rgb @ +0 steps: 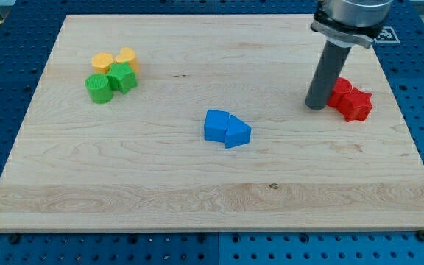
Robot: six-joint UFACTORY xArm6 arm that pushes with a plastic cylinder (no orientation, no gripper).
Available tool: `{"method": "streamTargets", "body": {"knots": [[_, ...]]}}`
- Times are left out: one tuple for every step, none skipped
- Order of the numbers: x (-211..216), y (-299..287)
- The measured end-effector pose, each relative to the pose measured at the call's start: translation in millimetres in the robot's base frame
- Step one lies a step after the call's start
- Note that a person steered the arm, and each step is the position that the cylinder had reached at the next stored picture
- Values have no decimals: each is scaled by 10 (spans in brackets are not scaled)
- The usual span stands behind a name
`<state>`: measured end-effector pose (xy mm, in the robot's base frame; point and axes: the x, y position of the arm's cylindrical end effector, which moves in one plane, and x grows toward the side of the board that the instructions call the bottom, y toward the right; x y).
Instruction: Point you arm to blue triangle
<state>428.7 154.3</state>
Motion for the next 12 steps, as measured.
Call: {"method": "streamTargets", "body": {"knots": [[0, -217], [0, -392], [0, -547], [0, -656], [0, -765], [0, -820], [0, -821], [-4, -866], [-5, -973], [-13, -1068], [-29, -1156], [-58, -1261]]}}
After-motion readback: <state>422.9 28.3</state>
